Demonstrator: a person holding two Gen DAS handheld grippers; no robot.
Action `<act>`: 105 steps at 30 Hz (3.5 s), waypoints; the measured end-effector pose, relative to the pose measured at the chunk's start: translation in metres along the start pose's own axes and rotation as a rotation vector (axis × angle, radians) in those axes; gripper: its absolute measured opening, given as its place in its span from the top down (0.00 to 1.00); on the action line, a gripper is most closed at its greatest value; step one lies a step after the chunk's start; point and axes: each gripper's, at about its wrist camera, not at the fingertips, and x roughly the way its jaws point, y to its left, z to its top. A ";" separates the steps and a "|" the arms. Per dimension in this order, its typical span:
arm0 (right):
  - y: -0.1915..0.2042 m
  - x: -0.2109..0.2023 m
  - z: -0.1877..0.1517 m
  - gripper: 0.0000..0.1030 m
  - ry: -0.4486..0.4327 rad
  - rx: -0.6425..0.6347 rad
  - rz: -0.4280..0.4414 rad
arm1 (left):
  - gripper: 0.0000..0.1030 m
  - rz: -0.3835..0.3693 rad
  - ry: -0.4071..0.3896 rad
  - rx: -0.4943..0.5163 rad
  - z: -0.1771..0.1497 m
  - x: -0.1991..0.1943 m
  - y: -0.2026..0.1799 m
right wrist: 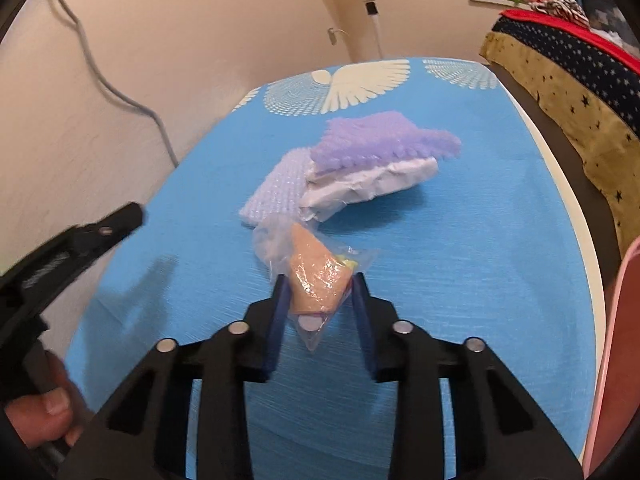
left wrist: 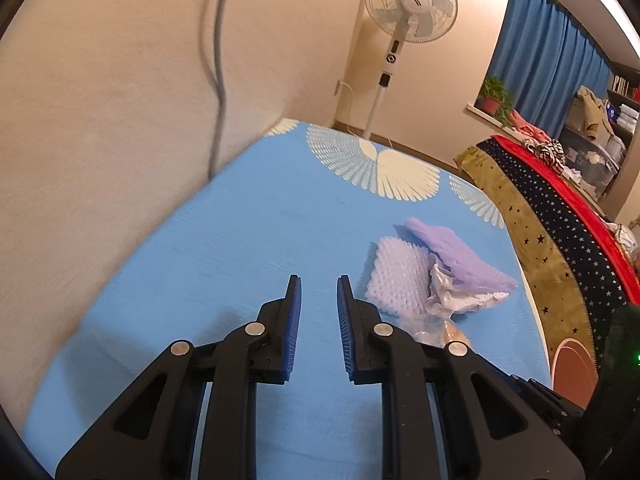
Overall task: Collect trash
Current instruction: 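Grasp the clear plastic bag with the right tool while the left tool grasps the white foam net, then carry the plastic bag and white foam net over the pink bin with both tools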
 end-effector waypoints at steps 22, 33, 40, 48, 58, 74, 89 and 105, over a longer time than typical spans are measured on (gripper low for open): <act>-0.044 -0.026 0.002 0.81 -0.042 0.091 -0.050 | 0.66 -0.111 0.163 0.040 0.000 0.068 -0.032; -0.044 -0.043 -0.014 0.81 -0.005 0.087 -0.056 | 0.92 -0.114 0.194 0.059 -0.008 0.065 -0.042; -0.048 -0.081 -0.015 0.81 -0.055 0.086 -0.088 | 0.92 -0.076 0.121 0.102 -0.012 0.022 -0.052; -0.051 -0.125 -0.019 0.81 -0.118 0.092 -0.110 | 0.92 -0.075 0.076 0.151 -0.016 -0.021 -0.061; -0.055 -0.170 -0.028 0.81 -0.176 0.094 -0.144 | 0.92 -0.105 0.037 0.197 -0.035 -0.068 -0.070; -0.084 -0.225 -0.037 0.81 -0.277 0.144 -0.210 | 0.92 -0.152 -0.011 0.266 -0.058 -0.112 -0.089; -0.098 -0.243 -0.044 0.81 -0.323 0.182 -0.250 | 0.92 -0.191 -0.036 0.301 -0.071 -0.128 -0.104; -0.107 -0.245 -0.044 0.81 -0.337 0.201 -0.276 | 0.92 -0.208 -0.036 0.320 -0.073 -0.125 -0.114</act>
